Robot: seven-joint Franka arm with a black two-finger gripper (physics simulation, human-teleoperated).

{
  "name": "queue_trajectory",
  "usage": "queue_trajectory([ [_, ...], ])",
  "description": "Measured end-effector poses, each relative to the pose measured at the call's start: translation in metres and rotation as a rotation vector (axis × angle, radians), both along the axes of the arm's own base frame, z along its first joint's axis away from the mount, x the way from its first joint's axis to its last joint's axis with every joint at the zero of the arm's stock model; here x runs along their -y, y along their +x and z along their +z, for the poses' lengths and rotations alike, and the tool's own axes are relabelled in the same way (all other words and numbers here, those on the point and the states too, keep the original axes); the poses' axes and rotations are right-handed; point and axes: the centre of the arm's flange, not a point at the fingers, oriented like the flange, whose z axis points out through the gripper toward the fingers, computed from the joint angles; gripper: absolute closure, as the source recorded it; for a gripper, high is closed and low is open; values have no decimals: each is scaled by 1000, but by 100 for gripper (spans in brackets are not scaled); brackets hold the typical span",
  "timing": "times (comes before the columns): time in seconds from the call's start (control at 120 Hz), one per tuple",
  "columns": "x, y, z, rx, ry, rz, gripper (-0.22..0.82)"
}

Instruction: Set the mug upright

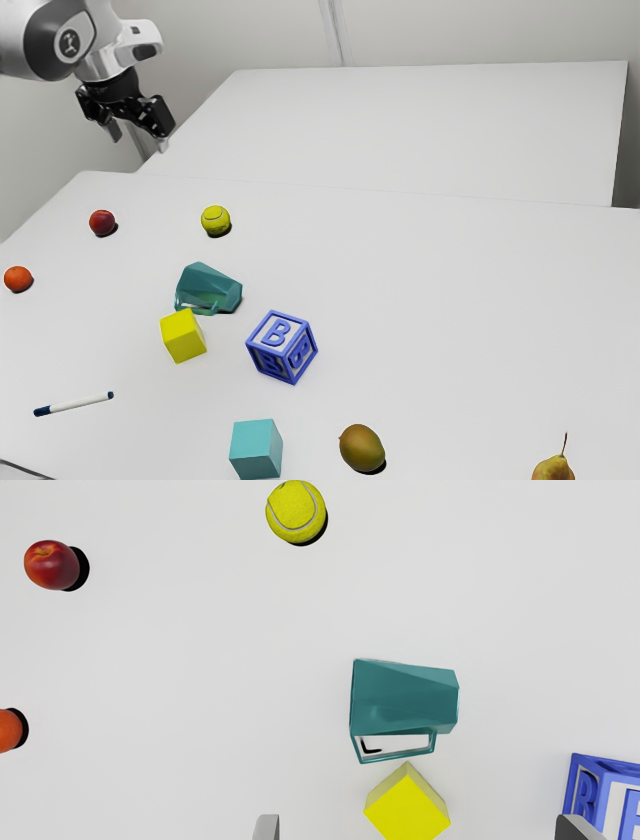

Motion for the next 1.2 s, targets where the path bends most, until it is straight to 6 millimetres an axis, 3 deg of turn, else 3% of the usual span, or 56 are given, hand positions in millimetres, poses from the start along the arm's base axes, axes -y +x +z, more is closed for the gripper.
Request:
queue_trajectory([
  [0.133, 0, 6, -8, 2, 0, -7, 0],
  [0.242, -9, 13, -31, -34, 0, 6, 0],
  [0.4, -53, 21, -81, -103, -146, 119, 0],
  [0.642, -133, 8, -166, -226, -440, 341, 0],
  [0.708, -148, 7, -189, -259, -494, 373, 0],
  [0.917, -161, 19, -251, -326, -630, 400, 0],
  [1.2, -170, 42, -301, -338, -743, 401, 0],
])
